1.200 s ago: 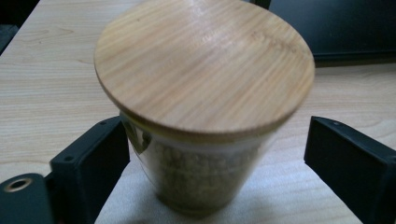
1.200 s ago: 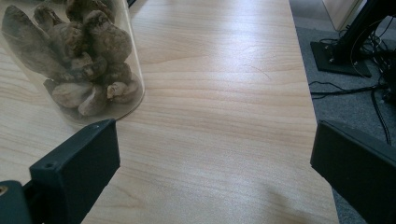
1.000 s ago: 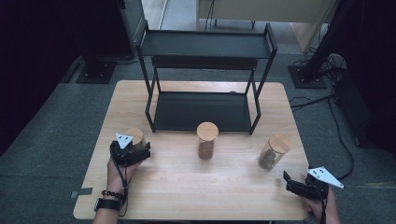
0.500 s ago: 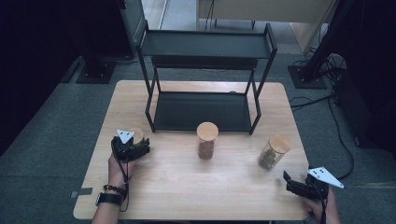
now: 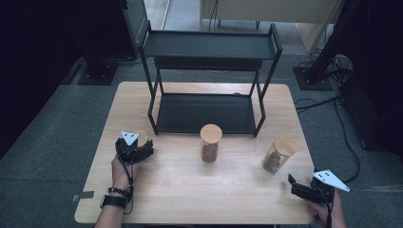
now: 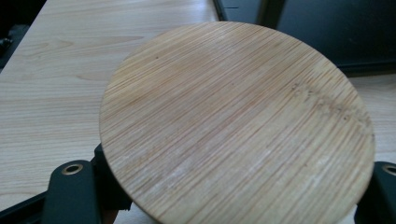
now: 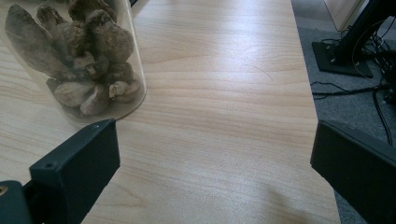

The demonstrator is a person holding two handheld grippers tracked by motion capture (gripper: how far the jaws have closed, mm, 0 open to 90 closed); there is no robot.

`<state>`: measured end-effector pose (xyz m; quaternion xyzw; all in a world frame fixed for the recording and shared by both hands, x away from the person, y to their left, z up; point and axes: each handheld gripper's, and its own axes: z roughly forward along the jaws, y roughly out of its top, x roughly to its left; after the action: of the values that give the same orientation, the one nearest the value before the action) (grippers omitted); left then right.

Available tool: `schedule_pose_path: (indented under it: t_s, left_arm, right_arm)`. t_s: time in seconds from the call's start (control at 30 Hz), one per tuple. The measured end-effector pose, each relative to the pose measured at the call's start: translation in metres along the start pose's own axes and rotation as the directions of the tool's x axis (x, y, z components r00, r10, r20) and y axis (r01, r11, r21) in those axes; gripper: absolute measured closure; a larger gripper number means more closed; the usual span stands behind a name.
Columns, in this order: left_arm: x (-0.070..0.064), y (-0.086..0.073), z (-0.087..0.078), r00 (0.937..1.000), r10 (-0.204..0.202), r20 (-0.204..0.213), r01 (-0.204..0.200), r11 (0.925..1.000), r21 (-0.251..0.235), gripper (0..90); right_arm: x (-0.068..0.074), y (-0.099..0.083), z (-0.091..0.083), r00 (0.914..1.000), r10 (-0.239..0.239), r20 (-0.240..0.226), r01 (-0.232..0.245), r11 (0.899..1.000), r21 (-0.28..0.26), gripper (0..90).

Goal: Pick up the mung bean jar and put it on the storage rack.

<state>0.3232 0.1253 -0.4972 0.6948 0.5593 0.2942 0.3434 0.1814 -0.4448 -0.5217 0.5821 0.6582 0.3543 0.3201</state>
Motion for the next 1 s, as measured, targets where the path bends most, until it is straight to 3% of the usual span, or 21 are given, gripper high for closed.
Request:
schedule_pose_path:
  t_s: [0.5, 0.83, 1.0]
  left_arm:
    - [-0.038, 0.013, -0.002, 0.9957, 0.074, 0.056, -0.073, 0.9971, -0.02, 25.2]
    - [-0.056, 0.02, 0.007, 0.9932, 0.091, 0.073, -0.09, 0.9958, -0.015, 25.2]
    - [-0.062, 0.026, 0.012, 0.9933, 0.081, 0.082, -0.08, 0.9966, -0.016, 25.2]
  right_arm:
    - [0.001, 0.0, 0.0, 1.0, -0.005, 0.001, 0.005, 1.0, -0.001, 1.0]
    - [0.001, 0.0, 0.0, 1.0, -0.009, -0.002, 0.009, 1.0, 0.0, 1.0]
    - [0.001, 0.0, 0.0, 1.0, -0.007, -0.006, 0.007, 1.0, 0.0, 1.0]
